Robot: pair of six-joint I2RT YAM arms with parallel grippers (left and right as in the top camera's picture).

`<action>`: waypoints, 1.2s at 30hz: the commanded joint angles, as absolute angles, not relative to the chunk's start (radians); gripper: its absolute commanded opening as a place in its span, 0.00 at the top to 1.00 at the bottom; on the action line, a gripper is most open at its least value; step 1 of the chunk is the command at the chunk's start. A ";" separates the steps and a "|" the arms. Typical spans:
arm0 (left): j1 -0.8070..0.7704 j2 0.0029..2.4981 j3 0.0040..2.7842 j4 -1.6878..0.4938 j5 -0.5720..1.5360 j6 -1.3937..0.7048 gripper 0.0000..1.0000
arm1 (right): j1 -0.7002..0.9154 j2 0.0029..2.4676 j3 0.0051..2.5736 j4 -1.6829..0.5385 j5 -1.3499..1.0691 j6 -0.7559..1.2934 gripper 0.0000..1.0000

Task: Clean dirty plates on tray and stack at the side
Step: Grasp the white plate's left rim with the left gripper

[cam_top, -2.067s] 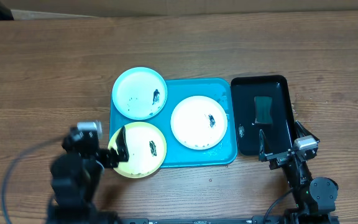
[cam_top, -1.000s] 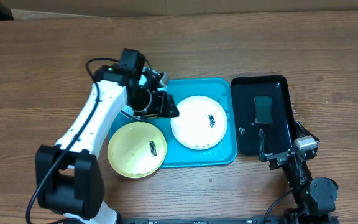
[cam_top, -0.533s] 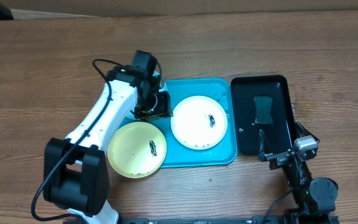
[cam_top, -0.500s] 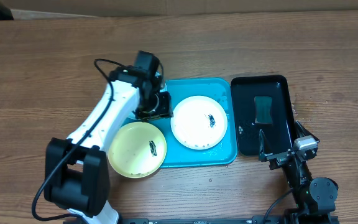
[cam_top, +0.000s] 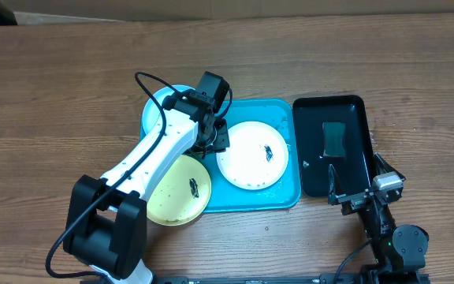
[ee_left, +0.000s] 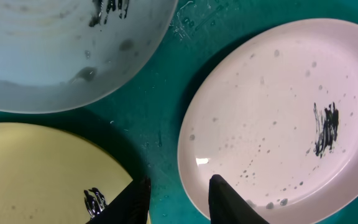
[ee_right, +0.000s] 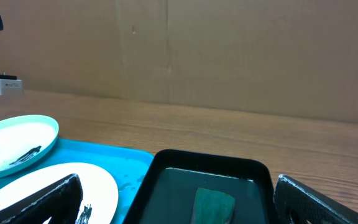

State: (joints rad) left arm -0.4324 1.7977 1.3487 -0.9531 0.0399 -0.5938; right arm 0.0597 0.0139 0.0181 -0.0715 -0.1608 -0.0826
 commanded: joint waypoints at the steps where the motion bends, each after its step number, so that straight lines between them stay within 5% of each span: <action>1: -0.433 1.811 1.342 -0.952 0.019 -0.614 0.67 | 0.057 0.007 0.008 -0.066 -0.166 -0.086 0.00; 13: -0.434 1.811 1.264 -0.886 0.019 -0.613 0.60 | 0.057 0.007 0.008 -0.066 -0.166 -0.086 0.00; 23: -0.447 1.811 1.243 -0.844 0.018 -0.605 0.69 | 0.057 0.007 0.008 -0.066 -0.166 -0.086 0.00; 36: -0.479 1.811 1.192 -0.773 -0.004 -0.587 0.67 | 0.057 0.007 0.008 -0.066 -0.166 -0.086 0.00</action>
State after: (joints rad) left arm -0.4767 1.7981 1.1988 -0.7765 0.0170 -0.5999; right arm 0.0597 0.0139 0.0181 -0.0719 -0.1608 -0.0830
